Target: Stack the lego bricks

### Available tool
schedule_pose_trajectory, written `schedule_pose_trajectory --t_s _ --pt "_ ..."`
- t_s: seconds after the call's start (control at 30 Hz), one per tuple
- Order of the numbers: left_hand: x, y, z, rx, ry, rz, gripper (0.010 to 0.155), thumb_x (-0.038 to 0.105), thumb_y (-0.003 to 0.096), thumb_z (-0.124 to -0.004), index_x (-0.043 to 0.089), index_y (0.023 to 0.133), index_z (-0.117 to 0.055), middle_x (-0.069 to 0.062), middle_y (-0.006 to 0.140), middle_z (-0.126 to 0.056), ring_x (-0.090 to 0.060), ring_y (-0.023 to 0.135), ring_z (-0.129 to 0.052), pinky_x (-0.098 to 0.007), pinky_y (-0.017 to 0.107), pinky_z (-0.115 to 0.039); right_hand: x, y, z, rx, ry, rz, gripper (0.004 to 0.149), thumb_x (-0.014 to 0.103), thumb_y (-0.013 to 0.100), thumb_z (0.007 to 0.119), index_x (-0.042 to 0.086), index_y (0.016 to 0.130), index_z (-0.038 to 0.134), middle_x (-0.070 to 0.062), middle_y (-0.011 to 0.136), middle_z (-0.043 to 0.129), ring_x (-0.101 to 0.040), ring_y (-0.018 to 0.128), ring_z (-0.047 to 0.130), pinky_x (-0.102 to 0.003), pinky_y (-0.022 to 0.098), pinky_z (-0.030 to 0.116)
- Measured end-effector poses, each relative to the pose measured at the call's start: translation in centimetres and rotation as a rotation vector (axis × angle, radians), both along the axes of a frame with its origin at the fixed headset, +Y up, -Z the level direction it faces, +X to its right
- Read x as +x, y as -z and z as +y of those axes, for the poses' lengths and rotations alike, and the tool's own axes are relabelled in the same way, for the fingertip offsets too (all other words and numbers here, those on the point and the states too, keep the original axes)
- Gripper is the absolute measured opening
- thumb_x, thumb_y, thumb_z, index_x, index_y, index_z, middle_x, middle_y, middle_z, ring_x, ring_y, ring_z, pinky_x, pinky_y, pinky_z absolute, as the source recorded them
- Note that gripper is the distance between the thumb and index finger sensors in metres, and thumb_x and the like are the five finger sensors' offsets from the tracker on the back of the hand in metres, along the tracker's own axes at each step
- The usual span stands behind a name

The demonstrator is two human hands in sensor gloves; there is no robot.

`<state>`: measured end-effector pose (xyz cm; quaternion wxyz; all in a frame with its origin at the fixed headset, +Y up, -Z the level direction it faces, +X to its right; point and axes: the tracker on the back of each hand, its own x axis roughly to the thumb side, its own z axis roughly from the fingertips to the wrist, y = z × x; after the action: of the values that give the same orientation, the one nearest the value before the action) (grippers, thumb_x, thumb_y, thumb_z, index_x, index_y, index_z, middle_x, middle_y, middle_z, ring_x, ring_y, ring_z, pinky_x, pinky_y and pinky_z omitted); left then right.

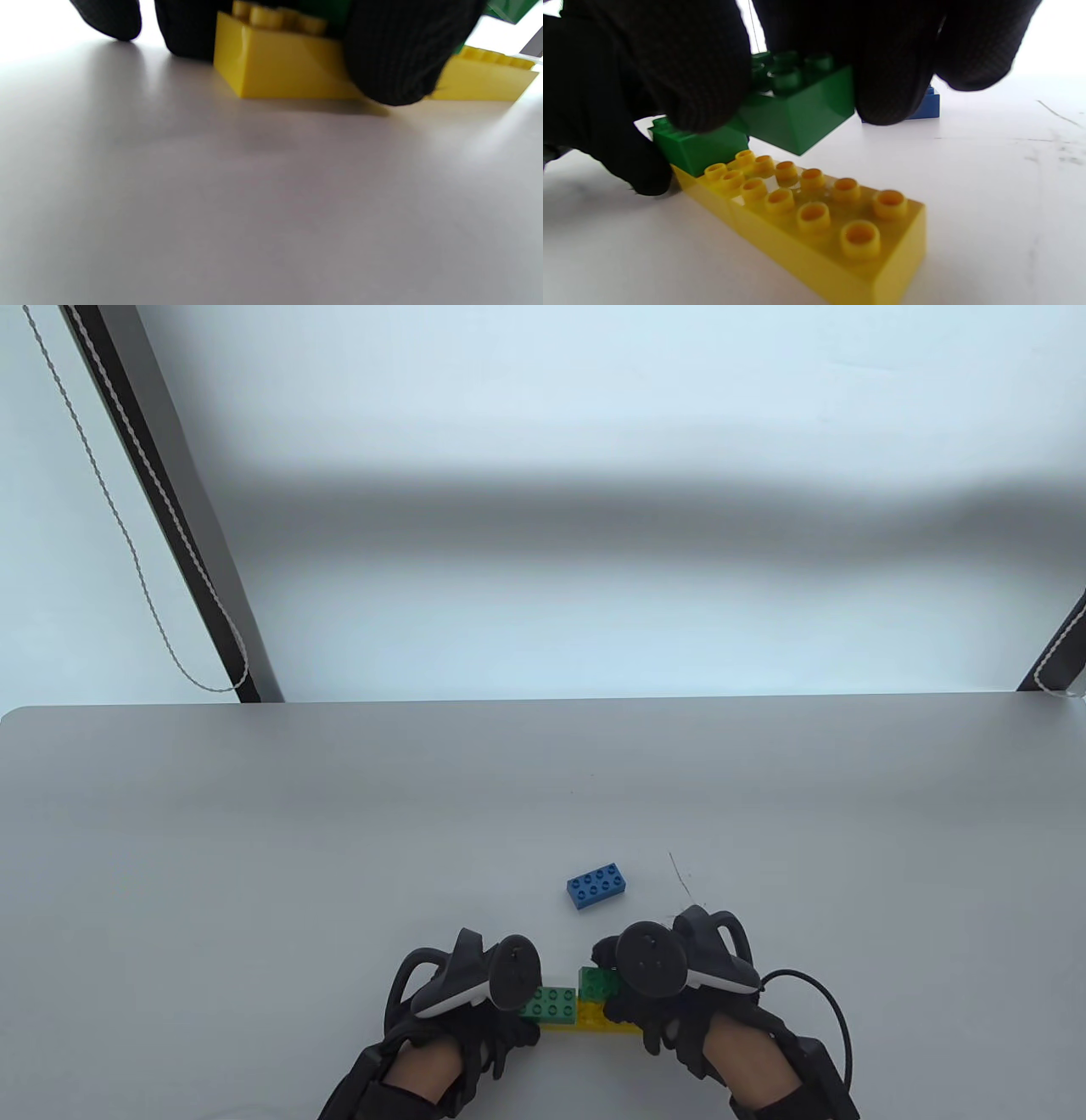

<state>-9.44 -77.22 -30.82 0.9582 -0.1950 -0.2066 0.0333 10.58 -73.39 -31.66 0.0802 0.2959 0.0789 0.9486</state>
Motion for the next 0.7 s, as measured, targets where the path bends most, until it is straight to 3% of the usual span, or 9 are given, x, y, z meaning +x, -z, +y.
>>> schedule_pose_trajectory --t_s 0.7 --pt "0.00 0.00 0.00 0.000 0.000 0.000 0.068 0.055 0.0329 -0.087 0.034 0.092 -0.063 0.001 0.093 -0.070 -0.027 0.086 -0.068 -0.062 0.070 -0.057 -0.77 -0.27 -0.87 -0.076 -0.039 0.036 0.067 0.043 0.025 0.098 0.015 0.082 0.075 -0.011 0.074 0.090 -0.035 0.060 0.098 -0.056 0.050 0.082"
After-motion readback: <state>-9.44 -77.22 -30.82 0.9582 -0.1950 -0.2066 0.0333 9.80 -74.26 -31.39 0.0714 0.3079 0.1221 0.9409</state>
